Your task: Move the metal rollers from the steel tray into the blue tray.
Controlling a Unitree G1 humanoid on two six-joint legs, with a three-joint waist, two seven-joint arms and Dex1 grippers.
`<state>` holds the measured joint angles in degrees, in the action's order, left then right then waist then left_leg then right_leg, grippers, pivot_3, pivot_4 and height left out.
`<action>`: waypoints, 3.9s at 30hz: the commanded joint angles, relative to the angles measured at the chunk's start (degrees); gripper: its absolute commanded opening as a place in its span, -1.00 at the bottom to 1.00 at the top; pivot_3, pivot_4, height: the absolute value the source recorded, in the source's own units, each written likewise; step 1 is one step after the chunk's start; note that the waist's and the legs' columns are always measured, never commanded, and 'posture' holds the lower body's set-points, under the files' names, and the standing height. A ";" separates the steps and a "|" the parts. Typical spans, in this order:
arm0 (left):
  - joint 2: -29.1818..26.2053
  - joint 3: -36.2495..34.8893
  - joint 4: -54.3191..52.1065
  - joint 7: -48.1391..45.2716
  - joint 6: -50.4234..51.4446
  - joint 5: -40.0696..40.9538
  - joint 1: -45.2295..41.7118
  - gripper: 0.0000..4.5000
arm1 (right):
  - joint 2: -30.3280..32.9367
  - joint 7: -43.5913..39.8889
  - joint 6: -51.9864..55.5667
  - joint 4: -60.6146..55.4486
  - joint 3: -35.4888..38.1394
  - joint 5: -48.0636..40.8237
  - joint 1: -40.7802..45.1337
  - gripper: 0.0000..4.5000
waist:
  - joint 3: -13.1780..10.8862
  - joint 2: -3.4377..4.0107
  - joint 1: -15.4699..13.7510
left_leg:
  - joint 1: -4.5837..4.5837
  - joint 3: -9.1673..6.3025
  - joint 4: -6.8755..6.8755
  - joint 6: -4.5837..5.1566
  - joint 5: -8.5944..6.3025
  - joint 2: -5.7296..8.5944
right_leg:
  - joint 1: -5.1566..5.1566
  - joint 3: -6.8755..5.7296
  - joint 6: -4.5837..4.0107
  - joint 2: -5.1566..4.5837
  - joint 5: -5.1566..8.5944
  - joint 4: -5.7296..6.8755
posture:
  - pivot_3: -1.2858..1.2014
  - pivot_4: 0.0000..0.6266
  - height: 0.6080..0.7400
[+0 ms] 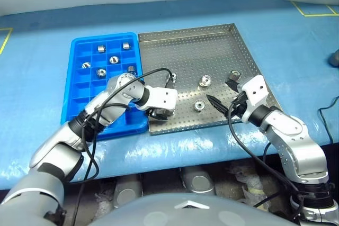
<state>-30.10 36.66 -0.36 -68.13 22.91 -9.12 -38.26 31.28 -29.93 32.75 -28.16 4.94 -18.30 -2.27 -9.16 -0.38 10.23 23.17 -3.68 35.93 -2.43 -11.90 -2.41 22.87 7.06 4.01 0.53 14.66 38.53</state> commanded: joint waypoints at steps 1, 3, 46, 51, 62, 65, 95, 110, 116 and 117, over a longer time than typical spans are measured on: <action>-0.37 -0.60 0.29 0.76 -0.08 -1.45 0.02 0.00 | 0.11 0.34 -1.21 -1.87 1.14 0.03 -0.04 0.86 | 0.00 0.00 0.33 | 0.00 0.00 -0.01 0.00 0.00 0.00 | 0.00 0.01 0.02 0.00 -0.01 0.00 | -0.12 -0.52 1.00; -0.42 -0.72 0.51 0.86 -0.18 -1.63 0.12 -0.24 | 0.14 0.38 -1.35 -1.72 1.19 0.08 0.05 0.86 | 0.01 0.01 0.38 | -0.01 -0.01 -0.04 0.01 -0.01 -0.01 | 0.01 0.00 0.07 0.01 -0.04 0.00 | -0.12 -0.52 1.00; -2.59 -43.83 -21.83 38.85 28.46 9.45 25.36 -0.25 | -1.73 -14.04 -1.31 -3.74 -9.02 -12.36 9.14 0.86 | -0.33 -0.42 -6.34 | 0.04 -0.11 -0.10 0.03 -0.03 -0.08 | 0.09 -0.16 0.04 0.01 -0.03 0.00 | 0.04 -0.52 1.00; -2.19 -45.34 -20.48 42.73 28.36 9.41 25.27 -0.25 | -1.73 -13.34 -1.37 -3.64 -9.06 -12.35 9.23 0.86 | -0.33 -0.42 -6.38 | 0.04 -0.10 -0.10 0.03 -0.03 -0.08 | 0.09 -0.17 0.04 0.01 -0.03 0.00 | 0.04 -0.52 1.00; -3.68 -46.83 -19.88 43.81 26.96 10.51 25.81 0.77 | -2.02 -11.26 -1.97 -3.33 -8.55 -11.57 9.51 0.86 | -0.33 -0.42 -6.42 | 0.04 -0.10 -0.11 0.03 -0.04 -0.08 | 0.09 -0.17 0.04 0.01 -0.03 0.00 | 0.04 -0.52 1.00; -1.88 -48.21 -21.49 42.31 25.54 14.00 24.03 0.99 | -1.92 -10.90 -2.01 -3.33 -8.61 -11.42 9.43 0.86 | -0.33 -0.42 -6.45 | 0.04 -0.10 -0.10 0.03 -0.04 -0.08 | 0.09 -0.17 0.04 0.00 -0.03 0.00 | 0.03 -0.52 1.00; 17.89 -19.30 37.45 25.92 -0.76 8.53 -13.92 0.99 | -0.20 0.61 -0.33 -9.73 -4.97 -4.70 -2.15 0.86 | -0.30 -0.37 1.00 | 0.52 -0.07 0.01 0.20 -0.14 0.03 | 0.28 -0.08 0.25 -0.03 -0.15 -0.44 | -0.16 -0.52 1.00; 16.13 -16.94 36.81 27.68 6.33 2.28 -12.06 0.82 | -0.43 0.09 -0.32 -8.43 -5.90 -4.31 0.40 0.86 | -0.29 -0.36 1.64 | 0.41 -0.07 0.01 0.20 -0.14 0.01 | 0.24 -0.05 0.26 0.00 -0.15 -0.33 | -0.13 -0.52 1.00; 14.85 -18.49 32.81 26.00 6.88 4.04 -11.68 0.33 | -0.46 0.03 -0.31 -7.93 -6.57 -4.00 1.13 0.86 | -0.29 -0.36 1.69 | 0.38 -0.07 0.04 0.20 -0.13 -0.01 | 0.25 -0.04 0.28 0.03 -0.17 -0.22 | -0.13 -0.52 1.00; 14.66 -18.61 32.54 26.00 7.05 4.10 -11.73 0.33 | -0.46 0.00 -0.34 -7.82 -6.58 -3.97 1.20 0.86 | -0.29 -0.36 1.69 | 0.38 -0.07 0.04 0.20 -0.13 -0.01 | 0.25 -0.04 0.29 0.04 -0.18 -0.21 | -0.13 -0.52 1.00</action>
<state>-14.11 20.46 34.59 -42.17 29.61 -5.26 -49.44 30.97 -29.83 33.08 -35.62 -1.86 -22.36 -1.48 -9.45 -0.74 11.93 23.55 -3.76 35.97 -2.23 -12.04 -2.43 23.14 7.02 4.30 0.57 14.48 38.33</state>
